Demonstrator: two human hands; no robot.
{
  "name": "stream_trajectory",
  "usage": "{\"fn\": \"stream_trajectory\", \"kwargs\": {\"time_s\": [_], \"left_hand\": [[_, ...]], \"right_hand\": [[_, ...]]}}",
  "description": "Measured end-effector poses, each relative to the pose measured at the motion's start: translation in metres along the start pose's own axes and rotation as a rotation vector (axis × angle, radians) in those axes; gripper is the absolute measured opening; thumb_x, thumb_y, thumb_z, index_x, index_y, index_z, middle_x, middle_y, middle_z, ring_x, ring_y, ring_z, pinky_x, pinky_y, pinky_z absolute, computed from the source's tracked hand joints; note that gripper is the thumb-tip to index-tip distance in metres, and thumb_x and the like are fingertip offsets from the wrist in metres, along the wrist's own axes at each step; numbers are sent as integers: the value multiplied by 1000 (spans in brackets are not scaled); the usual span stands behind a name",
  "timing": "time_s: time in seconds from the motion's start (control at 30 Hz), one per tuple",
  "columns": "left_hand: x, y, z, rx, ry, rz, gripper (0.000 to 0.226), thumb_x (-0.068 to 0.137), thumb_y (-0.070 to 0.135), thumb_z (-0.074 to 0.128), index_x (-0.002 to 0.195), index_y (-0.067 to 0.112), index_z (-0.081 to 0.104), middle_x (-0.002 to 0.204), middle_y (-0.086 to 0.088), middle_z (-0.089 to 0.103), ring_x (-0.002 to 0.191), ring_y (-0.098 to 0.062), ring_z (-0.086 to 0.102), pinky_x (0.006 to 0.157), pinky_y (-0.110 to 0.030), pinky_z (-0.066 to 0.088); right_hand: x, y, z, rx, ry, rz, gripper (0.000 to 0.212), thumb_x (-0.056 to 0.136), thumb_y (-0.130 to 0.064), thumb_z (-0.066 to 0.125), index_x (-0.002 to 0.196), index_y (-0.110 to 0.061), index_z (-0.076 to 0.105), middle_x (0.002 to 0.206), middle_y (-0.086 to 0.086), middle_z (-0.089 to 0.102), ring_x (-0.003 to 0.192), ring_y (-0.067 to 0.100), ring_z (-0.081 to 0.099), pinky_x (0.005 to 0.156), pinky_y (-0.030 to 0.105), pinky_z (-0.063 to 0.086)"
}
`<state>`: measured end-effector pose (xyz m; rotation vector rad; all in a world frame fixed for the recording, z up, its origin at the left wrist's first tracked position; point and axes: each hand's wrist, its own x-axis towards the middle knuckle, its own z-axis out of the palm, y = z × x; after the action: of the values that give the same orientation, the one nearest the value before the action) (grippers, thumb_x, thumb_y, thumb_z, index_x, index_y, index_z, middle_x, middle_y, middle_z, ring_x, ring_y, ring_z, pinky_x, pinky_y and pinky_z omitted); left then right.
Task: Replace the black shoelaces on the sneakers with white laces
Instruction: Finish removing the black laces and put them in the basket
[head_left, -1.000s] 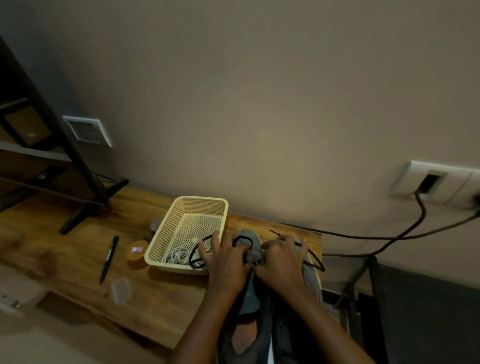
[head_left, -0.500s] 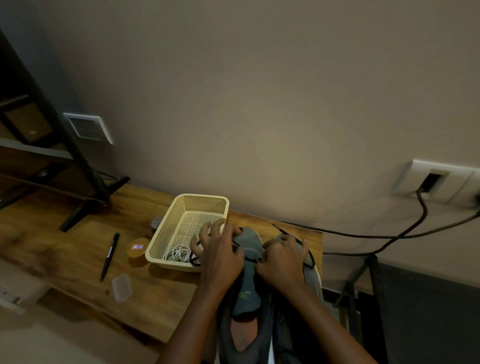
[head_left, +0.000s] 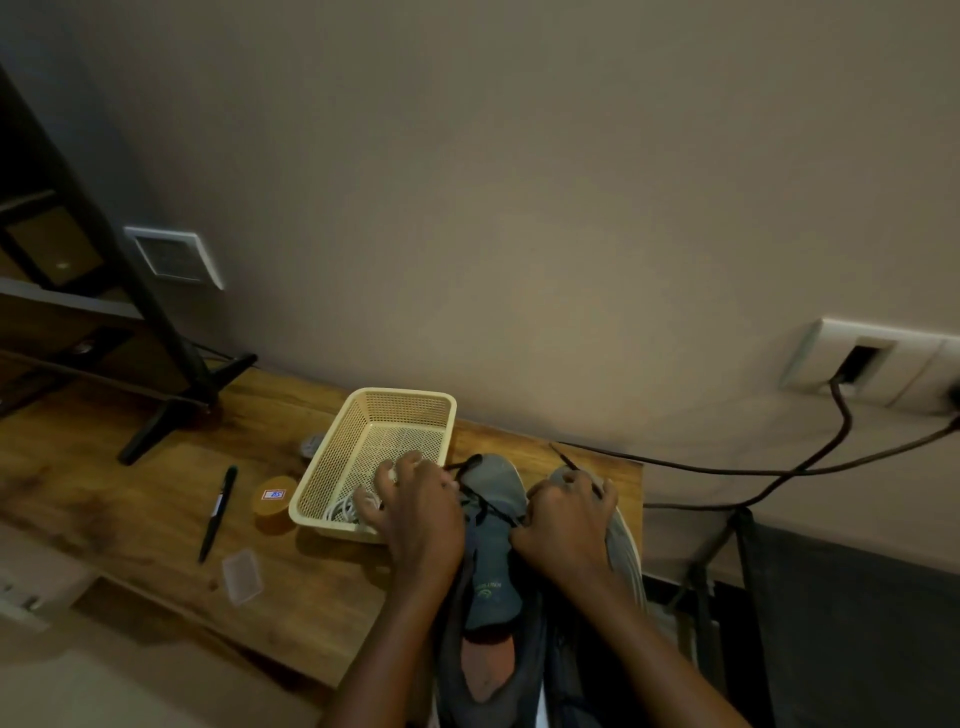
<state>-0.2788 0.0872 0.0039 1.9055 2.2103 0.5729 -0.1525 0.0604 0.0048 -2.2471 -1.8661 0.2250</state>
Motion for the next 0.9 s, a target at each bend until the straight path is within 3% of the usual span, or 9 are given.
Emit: {"fn": "stream_trajectory", "kwargs": {"time_s": [0.13, 0.23, 0.33, 0.57, 0.8, 0.9], "left_hand": [[4, -15, -1, -111, 37, -32, 16, 88, 24, 58, 102, 29, 52, 138, 5, 41, 137, -22, 18, 110, -48, 12], [-1, -5, 1, -111, -69, 168, 34, 82, 23, 59, 111, 34, 47, 147, 7, 27, 140, -22, 7, 111, -47, 6], [-8, 9, 6, -7, -218, 303, 26, 82, 32, 60, 106, 38, 52, 153, 7, 15, 142, -25, -4, 111, -52, -3], [-9, 9, 12, 46, -203, 198, 13, 90, 40, 55, 98, 33, 62, 151, 9, 23, 142, -23, 1, 110, -53, -2], [-2, -3, 5, 29, -12, -35, 16, 93, 34, 51, 107, 31, 58, 146, 8, 32, 140, -21, 13, 112, -49, 9], [-3, -3, 4, -47, -37, 19, 18, 91, 28, 52, 109, 32, 52, 145, 7, 31, 140, -21, 12, 112, -48, 9]], "right_hand": [[0, 1, 2, 17, -5, -12, 23, 76, -28, 57, 94, -17, 66, 106, -1, 59, 128, 24, 29, 111, 49, 8], [1, 0, 2, 27, 12, -17, 24, 76, -30, 58, 94, -17, 66, 105, 0, 60, 128, 24, 29, 110, 49, 9], [1, -1, 1, 34, 15, -34, 26, 79, -36, 58, 95, -17, 67, 104, -2, 62, 128, 24, 30, 109, 48, 7], [-1, -1, -2, 8, -1, -21, 24, 80, -32, 57, 98, -17, 66, 107, -2, 61, 130, 23, 28, 110, 48, 7], [-1, -2, 0, 19, 2, -4, 17, 77, -28, 58, 86, -15, 63, 95, -3, 59, 124, 25, 31, 110, 50, 6], [1, -1, 0, 10, 2, -10, 21, 77, -28, 58, 93, -16, 65, 102, -1, 60, 125, 24, 31, 109, 49, 7]]}}
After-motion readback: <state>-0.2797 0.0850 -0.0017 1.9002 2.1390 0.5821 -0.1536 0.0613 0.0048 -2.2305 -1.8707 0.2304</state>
